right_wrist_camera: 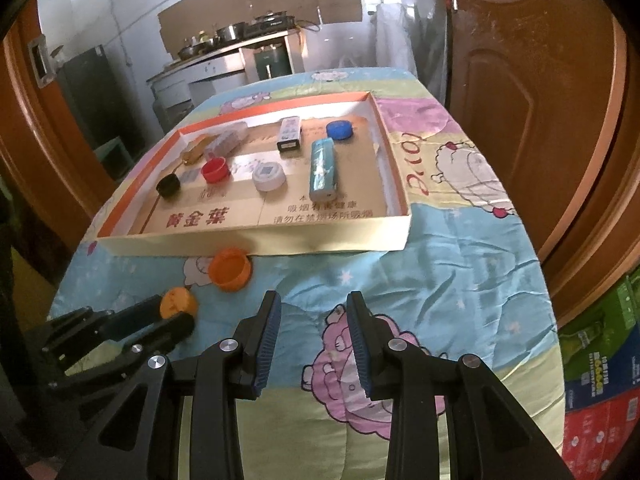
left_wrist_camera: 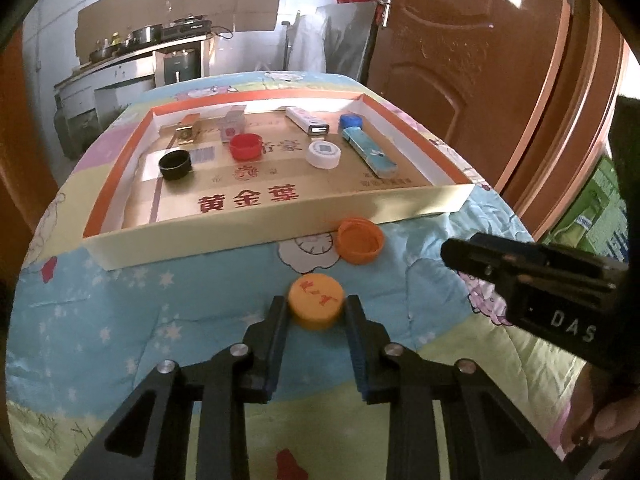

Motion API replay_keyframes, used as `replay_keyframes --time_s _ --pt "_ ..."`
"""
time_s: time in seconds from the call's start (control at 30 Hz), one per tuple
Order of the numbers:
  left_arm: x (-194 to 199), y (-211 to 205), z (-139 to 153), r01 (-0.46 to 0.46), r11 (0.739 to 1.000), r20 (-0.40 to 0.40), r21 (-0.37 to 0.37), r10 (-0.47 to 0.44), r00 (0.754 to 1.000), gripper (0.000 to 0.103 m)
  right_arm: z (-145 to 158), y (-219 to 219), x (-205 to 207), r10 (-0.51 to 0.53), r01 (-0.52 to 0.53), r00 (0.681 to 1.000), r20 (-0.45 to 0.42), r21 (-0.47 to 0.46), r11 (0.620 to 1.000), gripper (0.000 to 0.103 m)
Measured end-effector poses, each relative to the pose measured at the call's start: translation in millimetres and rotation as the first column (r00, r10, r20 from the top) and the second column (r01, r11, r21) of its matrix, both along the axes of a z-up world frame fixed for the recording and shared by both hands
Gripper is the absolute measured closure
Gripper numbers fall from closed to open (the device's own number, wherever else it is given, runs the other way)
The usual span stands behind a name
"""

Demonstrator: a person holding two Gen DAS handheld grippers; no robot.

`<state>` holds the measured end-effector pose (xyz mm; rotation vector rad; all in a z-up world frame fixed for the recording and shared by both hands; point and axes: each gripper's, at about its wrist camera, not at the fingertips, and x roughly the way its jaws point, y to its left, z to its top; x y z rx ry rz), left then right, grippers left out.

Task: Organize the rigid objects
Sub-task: 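Close the left tool on the flat orange cap while the right tool closes on the hollow orange cap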

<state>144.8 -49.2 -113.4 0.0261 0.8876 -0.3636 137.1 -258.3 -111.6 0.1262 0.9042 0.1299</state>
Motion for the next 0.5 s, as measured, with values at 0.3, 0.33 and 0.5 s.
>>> replay_keyframes --time_s 0.3,0.33,0.5 --pt "-12 29 8 -0.081 0.997 0.035 0.006 0.081 0.996 0.074 -7 33 7 0.106 -0.106 0.994 -0.022 0.013 0.994 0.064" --pt "-13 31 9 -0.083 0.997 0.039 0.004 0.083 0.996 0.074 -9 38 9 0.114 -0.114 0.993 -0.025 0.008 0.993 0.057" --pt "-16 40 17 -0.094 0.995 0.063 -0.018 0.095 0.994 0.074 -13 58 19 0.134 -0.134 0.991 -0.025 -0.034 0.99 0.05"
